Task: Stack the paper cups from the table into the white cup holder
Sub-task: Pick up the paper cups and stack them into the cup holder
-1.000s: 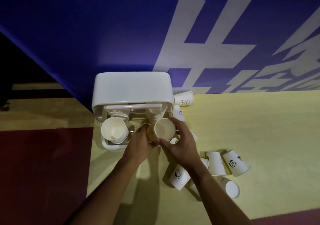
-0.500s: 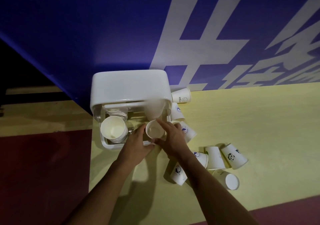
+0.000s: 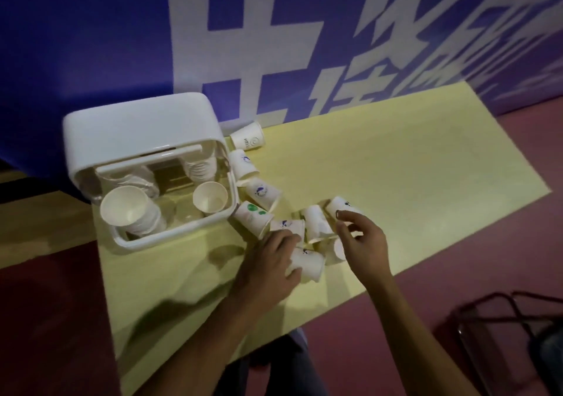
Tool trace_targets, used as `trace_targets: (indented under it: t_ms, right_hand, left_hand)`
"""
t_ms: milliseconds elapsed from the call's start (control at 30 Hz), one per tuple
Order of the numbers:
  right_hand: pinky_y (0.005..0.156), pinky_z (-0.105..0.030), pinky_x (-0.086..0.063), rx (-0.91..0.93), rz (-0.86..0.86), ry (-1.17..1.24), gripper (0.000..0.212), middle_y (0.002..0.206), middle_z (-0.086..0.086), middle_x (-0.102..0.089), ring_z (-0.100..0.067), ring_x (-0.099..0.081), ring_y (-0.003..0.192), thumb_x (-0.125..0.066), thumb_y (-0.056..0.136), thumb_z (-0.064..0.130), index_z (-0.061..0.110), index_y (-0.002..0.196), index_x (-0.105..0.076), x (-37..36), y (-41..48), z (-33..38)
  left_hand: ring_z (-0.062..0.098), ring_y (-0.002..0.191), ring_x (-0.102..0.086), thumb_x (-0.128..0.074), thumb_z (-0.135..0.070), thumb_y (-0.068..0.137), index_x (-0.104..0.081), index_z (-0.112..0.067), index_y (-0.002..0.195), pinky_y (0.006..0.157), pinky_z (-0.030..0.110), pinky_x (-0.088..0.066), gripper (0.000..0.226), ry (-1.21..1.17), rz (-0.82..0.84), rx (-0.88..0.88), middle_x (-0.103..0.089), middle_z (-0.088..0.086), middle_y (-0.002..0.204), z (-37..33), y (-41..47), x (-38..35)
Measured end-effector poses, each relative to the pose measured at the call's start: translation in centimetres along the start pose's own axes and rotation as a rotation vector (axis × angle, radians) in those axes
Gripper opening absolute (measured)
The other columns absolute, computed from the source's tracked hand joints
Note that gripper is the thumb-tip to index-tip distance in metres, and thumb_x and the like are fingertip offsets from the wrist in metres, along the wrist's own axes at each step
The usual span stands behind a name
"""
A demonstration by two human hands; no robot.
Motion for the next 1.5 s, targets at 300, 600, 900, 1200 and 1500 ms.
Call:
trace_targets:
  t_ms: [300, 600, 900, 1200, 1500]
  right_hand:
    - [0.074, -0.022, -0.049, -0.107, 0.021, 0.021, 0.022, 0.114, 0.012, -0.071, -0.001, -0.064, 0.09, -0.068, 0.094, 0.021, 0.024, 0.116, -0.072, 4.8, 0.6, -7.7]
    - [0.089, -0.042, -0.054, 0.369, 0.49, -0.388, 0.08, 0.14, -0.001, -0.051, -0.026, -0.056, 0.118, -0.086, 0.072, 0.035, 0.025, 0.144, -0.052, 3.3, 3.6, -10.3]
    - [0.074, -0.046, -0.056, 0.548, 0.541, -0.596, 0.055, 0.106, -0.006, -0.06, -0.033, -0.057, 0.093, -0.079, 0.066, 0.022, 0.017, 0.117, -0.06, 0.4, 5.4, -9.0]
    - [0.078, -0.03, -0.045, 0.179, 0.51, -0.319, 0.043, 0.111, -0.002, -0.067, -0.024, -0.064, 0.101, -0.058, 0.098, 0.051, 0.016, 0.122, -0.064, 5.5, 7.6, -0.9]
    - [0.096, -0.055, -0.056, -0.01, 0.728, 0.399, 0.038, 0.115, -0.002, -0.076, -0.023, -0.073, 0.107, -0.079, 0.085, 0.036, 0.023, 0.119, -0.071, -1.6, 4.8, 8.2]
  left_hand:
    - [0.026, 0.122, -0.05, -0.061, -0.023, 0.092, -0.036, -0.023, 0.148, 0.1, 0.038, -0.04, 0.061, 0.566, 0.463, -0.048, -0.053, 0.004, 0.136, -3.6, 4.2, -9.0]
    - [0.022, 0.108, -0.061, -0.066, -0.046, 0.079, -0.045, -0.022, 0.136, 0.09, 0.035, -0.05, 0.065, 0.217, 0.346, 0.059, -0.061, -0.001, 0.12, -3.6, 4.2, -8.1]
    - [0.0, 0.109, -0.06, -0.095, -0.037, 0.064, -0.053, -0.042, 0.121, 0.084, 0.023, -0.05, 0.071, -0.404, -0.283, 0.654, -0.059, -0.019, 0.123, -4.7, 1.6, -2.8]
    - [0.006, 0.115, -0.06, -0.093, -0.028, 0.071, -0.056, -0.036, 0.124, 0.096, 0.041, -0.054, 0.066, -0.462, -0.521, 0.711, -0.062, -0.017, 0.124, -2.1, -0.6, 2.1]
    - [0.005, 0.113, -0.06, -0.091, -0.028, 0.075, -0.055, -0.03, 0.127, 0.091, 0.023, -0.052, 0.063, -0.355, -0.68, 0.631, -0.062, -0.017, 0.124, 3.1, -0.7, 8.1]
Point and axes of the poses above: each hand's wrist, its own y-axis towards the middle knuckle, its own x-axis out of the back of the hand, z = x × y, the point moved 1 cm from there along y, towards the middle knuckle
